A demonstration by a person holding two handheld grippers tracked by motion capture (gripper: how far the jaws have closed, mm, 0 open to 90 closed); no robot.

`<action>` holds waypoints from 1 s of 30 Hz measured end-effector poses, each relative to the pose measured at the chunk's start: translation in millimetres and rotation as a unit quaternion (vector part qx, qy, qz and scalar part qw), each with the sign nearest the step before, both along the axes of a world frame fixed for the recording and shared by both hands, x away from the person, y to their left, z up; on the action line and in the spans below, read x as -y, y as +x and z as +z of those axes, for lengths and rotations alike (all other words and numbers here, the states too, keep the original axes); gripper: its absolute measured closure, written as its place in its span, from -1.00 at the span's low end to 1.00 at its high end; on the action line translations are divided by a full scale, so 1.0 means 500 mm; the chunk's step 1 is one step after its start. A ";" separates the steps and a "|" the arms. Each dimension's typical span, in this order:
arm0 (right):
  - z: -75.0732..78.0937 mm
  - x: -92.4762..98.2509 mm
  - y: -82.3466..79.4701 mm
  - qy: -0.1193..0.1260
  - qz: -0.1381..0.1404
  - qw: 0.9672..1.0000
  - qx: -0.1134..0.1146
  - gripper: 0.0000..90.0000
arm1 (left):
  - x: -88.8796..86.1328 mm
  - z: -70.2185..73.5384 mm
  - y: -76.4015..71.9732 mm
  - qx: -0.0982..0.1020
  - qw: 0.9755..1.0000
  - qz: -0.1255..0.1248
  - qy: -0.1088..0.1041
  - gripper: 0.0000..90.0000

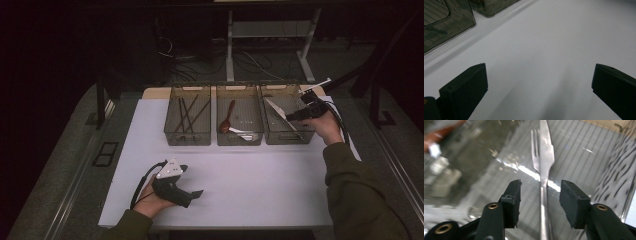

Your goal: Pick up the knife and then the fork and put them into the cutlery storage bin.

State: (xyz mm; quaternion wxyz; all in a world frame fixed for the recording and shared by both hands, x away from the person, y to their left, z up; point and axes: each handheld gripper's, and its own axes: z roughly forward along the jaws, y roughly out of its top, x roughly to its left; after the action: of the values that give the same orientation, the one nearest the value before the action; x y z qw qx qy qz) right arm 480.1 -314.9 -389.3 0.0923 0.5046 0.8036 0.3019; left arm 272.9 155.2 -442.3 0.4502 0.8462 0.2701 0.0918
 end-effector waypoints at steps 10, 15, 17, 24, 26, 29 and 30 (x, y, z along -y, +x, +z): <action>0.038 0.019 -0.048 0.053 0.009 0.996 0.070 -0.31 | -0.001 0.000 0.001 0.001 1.000 0.001 0.000 -1.00; 0.043 0.025 -0.072 0.089 0.022 0.991 0.096 -0.41 | -0.003 0.000 0.002 0.000 1.000 0.002 0.001 -1.00; 0.044 0.022 -0.081 0.079 0.022 0.991 0.105 -0.44 | -0.003 0.001 0.002 0.001 1.000 0.003 0.002 -1.00; 0.045 0.017 -0.119 0.071 0.030 0.989 0.129 -0.45 | -0.004 0.002 0.003 0.000 1.000 0.004 0.000 -1.00; 0.044 0.017 -0.130 0.069 0.033 0.988 0.135 -0.46 | -0.003 0.002 0.003 0.000 1.000 0.005 -0.001 -1.00; 0.044 0.015 -0.150 0.064 0.036 0.987 0.142 -0.48 | -0.003 0.002 0.003 0.000 1.000 0.006 -0.001 -1.00; 0.043 0.014 -0.156 0.064 0.036 0.987 0.146 -0.48 | -0.004 0.002 0.003 0.000 1.000 0.006 -0.001 -1.00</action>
State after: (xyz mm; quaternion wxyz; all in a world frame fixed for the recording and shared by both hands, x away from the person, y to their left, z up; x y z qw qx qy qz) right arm 402.0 -321.7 -367.7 0.1649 0.4306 0.7783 0.4263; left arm 274.1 157.0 -441.3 0.4507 0.8441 0.2750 0.0941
